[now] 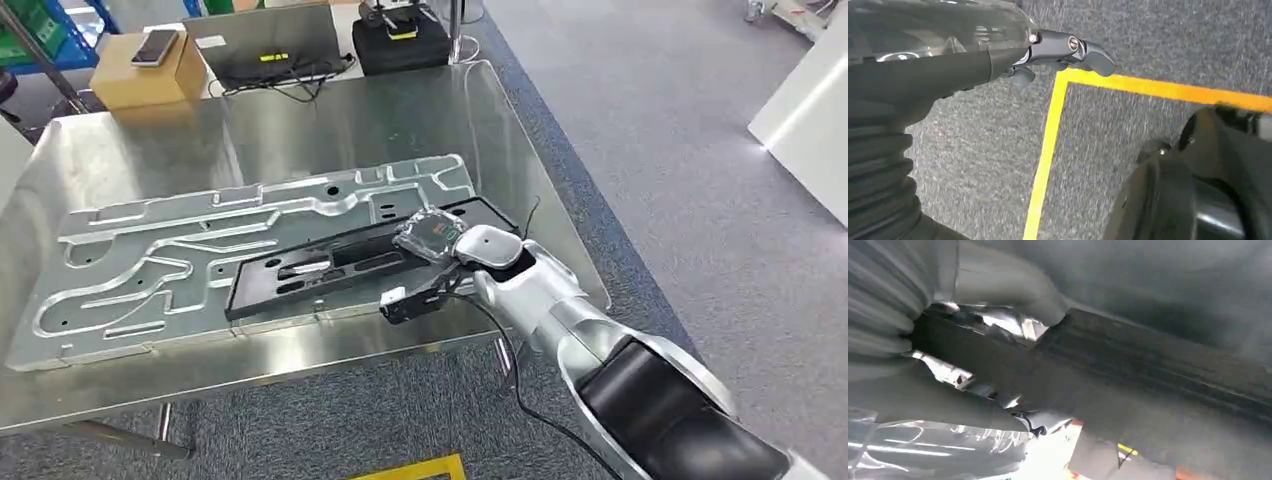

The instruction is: Take the parts from the cabinet and place them on the table.

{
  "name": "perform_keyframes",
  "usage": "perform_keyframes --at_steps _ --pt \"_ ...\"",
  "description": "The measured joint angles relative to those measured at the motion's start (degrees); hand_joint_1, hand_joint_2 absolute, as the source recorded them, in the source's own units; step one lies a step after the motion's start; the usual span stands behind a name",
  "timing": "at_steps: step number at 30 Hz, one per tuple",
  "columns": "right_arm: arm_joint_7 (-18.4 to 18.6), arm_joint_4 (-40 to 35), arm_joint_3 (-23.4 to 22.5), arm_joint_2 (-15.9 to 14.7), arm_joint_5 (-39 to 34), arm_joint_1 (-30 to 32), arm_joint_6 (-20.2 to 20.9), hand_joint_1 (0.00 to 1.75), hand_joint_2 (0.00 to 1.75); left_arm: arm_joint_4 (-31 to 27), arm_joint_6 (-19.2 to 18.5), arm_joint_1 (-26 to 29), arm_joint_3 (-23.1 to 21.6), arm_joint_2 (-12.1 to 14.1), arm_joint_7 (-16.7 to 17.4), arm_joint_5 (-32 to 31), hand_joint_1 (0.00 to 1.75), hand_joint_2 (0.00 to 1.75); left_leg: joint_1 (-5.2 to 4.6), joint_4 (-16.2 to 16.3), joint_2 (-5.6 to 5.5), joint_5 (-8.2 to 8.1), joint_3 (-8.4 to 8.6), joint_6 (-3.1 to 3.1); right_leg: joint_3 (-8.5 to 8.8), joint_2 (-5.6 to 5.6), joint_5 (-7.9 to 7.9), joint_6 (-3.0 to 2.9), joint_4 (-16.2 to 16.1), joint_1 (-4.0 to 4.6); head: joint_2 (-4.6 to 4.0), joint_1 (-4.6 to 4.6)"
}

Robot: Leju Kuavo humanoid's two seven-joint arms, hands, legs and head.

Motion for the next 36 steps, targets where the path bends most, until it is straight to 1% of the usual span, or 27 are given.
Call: perform_keyframes --at_steps 1,2,3,4,6,7,11,12,13,14,15,16,17,18,19,21,22,24,26,27,28,29,31,32,33,34,36 --pt "0.0 0.8 0.0 0.0 -0.4 0.6 0.0 0.00 0.00 0.0 0.1 0.0 0.0 0.0 0.0 0.0 0.00 1.75 0.00 4.1 0.06 -1.03 -2.43 -0.12 0.11 0.00 -0.15 -0.05 0.0 0.11 0.00 0.00" --pt "0.1 1.3 0.0 0.1 -0.9 1.2 -0.1 0.00 0.00 0.0 0.2 0.1 0.0 0.0 0.0 0.0 0.00 1.75 0.04 5.2 0.13 -0.59 -3.47 -0.12 0.24 0.01 -0.26 -0.02 0.1 0.17 0.00 0.00" --pt "0.4 1.7 0.0 0.2 -1.4 1.7 -0.3 0.00 0.00 0.0 0.2 0.1 -0.1 0.0 0.0 0.0 0.00 1.75 0.06 3.4 0.21 1.32 -3.01 -0.11 0.39 0.07 -0.39 0.03 0.1 0.19 0.00 0.00" --pt "0.5 2.0 0.0 0.3 -1.8 1.8 -0.9 0.00 0.00 0.0 0.3 0.1 -0.2 0.0 0.0 0.0 0.00 1.75 0.06 -0.6 0.24 3.95 -1.35 -0.02 0.53 0.20 -0.57 0.12 0.3 0.18 0.00 0.00" --pt "0.6 2.5 0.0 0.5 -2.1 1.8 -1.2 0.00 0.00 0.0 0.4 -0.2 -0.3 0.0 0.2 0.0 0.00 1.75 0.09 -11.2 0.37 8.85 3.54 0.47 0.97 0.38 -1.02 0.54 0.5 0.17 0.00 0.00" --pt "0.6 2.8 0.0 0.6 -2.2 1.8 -1.3 0.00 0.00 0.0 0.5 -0.5 -0.3 0.0 0.4 0.0 0.00 1.75 -0.29 -12.4 0.35 7.72 4.25 0.74 0.94 0.45 -1.16 0.88 0.6 0.62 0.00 0.00" --pt "0.7 3.5 0.0 0.6 -2.3 1.8 -1.3 0.00 0.00 0.0 0.5 -0.5 -0.4 0.0 0.4 0.0 0.00 1.75 -0.43 -12.7 0.28 8.13 4.43 1.97 1.29 0.73 -0.83 2.16 0.0 0.42 0.00 0.00" --pt "0.9 3.6 0.0 0.6 -2.4 1.8 -1.4 0.00 0.00 0.0 0.6 -0.5 -0.4 0.0 0.4 0.0 0.00 1.75 0.16 -13.3 0.51 8.51 4.83 2.43 1.26 0.69 -1.26 2.51 0.4 0.39 0.00 0.00" --pt "1.2 3.7 0.0 0.6 -2.5 1.8 -1.6 0.00 0.00 -0.1 0.7 -0.6 -0.5 0.0 0.4 0.0 0.00 1.75 0.07 -13.5 0.55 8.58 4.87 2.60 0.59 0.47 -2.52 2.76 2.0 0.37 0.00 0.02" --pt "1.6 3.9 0.0 0.6 -2.9 1.9 -2.2 0.00 0.00 -0.1 0.8 -0.7 -0.5 0.0 0.4 0.0 0.00 1.75 0.04 -13.5 0.63 8.61 4.77 2.93 -1.24 0.39 -4.79 2.93 5.6 0.32 0.00 0.00" --pt "1.7 4.1 -0.2 0.4 -3.3 2.2 -2.9 0.00 0.00 -0.1 1.0 -0.7 -0.5 0.0 0.3 0.0 0.00 0.00 -0.02 -13.4 0.65 8.62 4.70 2.98 -3.59 0.37 -7.12 3.07 10.5 0.26 0.00 0.00" --pt "1.7 4.2 -0.4 0.3 -3.8 2.6 -3.7 0.00 0.00 -0.1 1.2 -0.7 -0.5 0.0 0.2 0.0 0.00 0.00 -0.06 -13.4 0.67 8.61 4.64 3.03 -5.72 0.36 -8.75 3.18 14.9 0.25 0.00 0.00" --pt "1.5 4.3 -0.7 0.2 -4.7 3.0 -4.6 0.00 0.00 -0.1 1.4 -0.6 -0.7 0.0 0.2 0.0 0.00 0.00 -0.07 -13.4 0.66 8.60 4.60 3.03 -7.17 0.31 -9.26 3.26 17.8 0.22 0.00 0.00" --pt "0.5 4.3 -1.4 0.1 -5.9 3.4 -5.5 0.00 0.00 -0.1 1.4 -0.6 -0.9 0.0 0.3 0.0 0.00 0.00 -0.07 -13.3 0.63 8.60 4.60 3.02 -7.19 0.23 -8.46 3.26 17.7 0.19 0.00 0.00" --pt "-1.2 4.3 -2.2 0.1 -8.2 3.7 -6.5 0.00 0.00 -0.1 1.5 -0.6 -0.9 0.0 0.5 0.0 0.00 0.00 -0.07 -13.2 0.59 8.57 4.60 2.98 -5.77 0.15 -6.32 3.19 14.7 0.18 0.00 0.00" --pt "-8.0 3.2 -5.1 0.0 -14.9 4.2 -7.8 0.00 0.00 -0.1 2.0 -0.6 -1.2 -0.1 0.9 0.0 0.00 0.00 -0.07 -12.9 0.49 8.40 4.61 2.71 -0.57 0.12 -1.47 2.76 4.3 0.18 0.00 0.00" --pt "-11.6 2.1 -6.7 0.0 -18.3 4.5 -8.1 0.00 0.00 -0.2 2.2 -0.7 -1.4 -0.1 0.9 0.0 0.00 0.00 -0.14 -12.7 0.52 8.25 4.45 2.45 1.01 0.13 -1.40 2.37 0.7 0.25 0.00 0.00" --pt "-18.5 -2.3 -9.7 0.1 -27.8 5.9 -6.6 0.00 0.00 -0.2 2.5 -0.7 -1.6 -0.1 1.3 0.0 0.00 0.00 -0.47 -12.6 0.50 8.20 4.29 1.82 0.99 0.16 -1.29 1.87 0.6 0.58 0.00 0.00" --pt "-18.7 -9.5 -11.7 -0.5 -39.2 8.3 -3.6 0.00 0.00 -0.2 2.7 -0.7 -1.7 -0.1 1.7 0.0 0.00 0.00 -0.28 -12.9 0.50 8.33 4.46 1.17 0.97 0.14 -1.33 1.25 0.6 0.84 0.00 -0.02" --pt "-18.8 -11.9 -11.9 -0.9 -42.5 9.0 -2.6 0.00 0.00 -0.2 2.9 -0.7 -1.7 -0.1 1.9 0.0 0.00 0.00 -0.28 -12.7 0.43 8.09 4.32 0.83 1.20 0.04 -1.00 0.76 0.1 0.42 0.00 0.02" --pt "-18.8 -15.5 -11.9 -1.3 -46.9 9.5 -1.1 0.00 0.00 -0.2 3.0 -0.6 -1.7 -0.1 1.9 0.0 0.00 0.00 -0.15 -11.7 0.53 7.31 4.02 0.57 1.31 -0.08 -0.89 0.54 -0.1 0.27 0.00 0.00" --pt "-18.8 -18.9 -12.1 -1.8 -50.5 10.4 0.2 0.00 0.00 -0.2 3.0 -0.6 -1.7 -0.1 1.9 0.0 0.00 0.00 -0.17 -8.9 0.54 5.26 2.79 0.40 1.32 -0.15 -1.00 0.22 -0.1 0.18 0.00 0.00" --pt "-18.8 -27.6 -13.4 -3.3 -59.4 12.7 2.9 0.00 0.00 -0.2 3.0 -0.4 -1.6 -0.1 2.1 0.0 0.00 0.00 -0.03 0.1 0.54 1.02 -1.17 0.09 1.39 -0.18 -1.08 0.04 0.0 0.25 0.00 0.00" --pt "-18.8 -31.5 -14.1 -4.1 -62.2 14.7 3.3 0.00 0.00 -0.2 3.0 -0.2 -1.5 -0.1 2.1 0.0 0.00 0.00 -0.03 3.3 0.54 0.20 -2.71 0.02 1.44 -0.19 -1.15 0.04 0.0 0.27 0.00 0.00" --pt "-18.8 -38.0 -15.3 -5.7 -64.0 17.7 1.9 0.00 0.00 -0.2 3.0 0.2 -1.1 -0.1 1.8 0.0 0.00 0.00 -0.03 4.0 0.54 0.69 -3.13 0.04 1.57 -0.18 -1.28 0.15 0.0 0.30 0.00 0.00" --pt "-18.8 -44.0 -16.6 -7.3 -63.4 20.7 -1.2 0.00 0.00 -0.2 3.0 0.6 -0.5 -0.2 1.6 0.0 0.00 0.00 -0.03 2.2 0.55 2.21 -2.31 0.16 1.75 -0.27 -1.49 0.30 0.1 0.30 0.00 0.00" --pt "-18.8 -53.7 -19.2 -10.3 -58.1 24.7 -11.3 0.00 0.00 -0.2 3.3 1.3 1.4 -0.1 1.3 0.0 0.00 0.00 -0.03 -6.9 0.54 7.16 2.20 0.68 2.23 -0.38 -1.99 0.60 0.2 0.28 0.00 0.00"
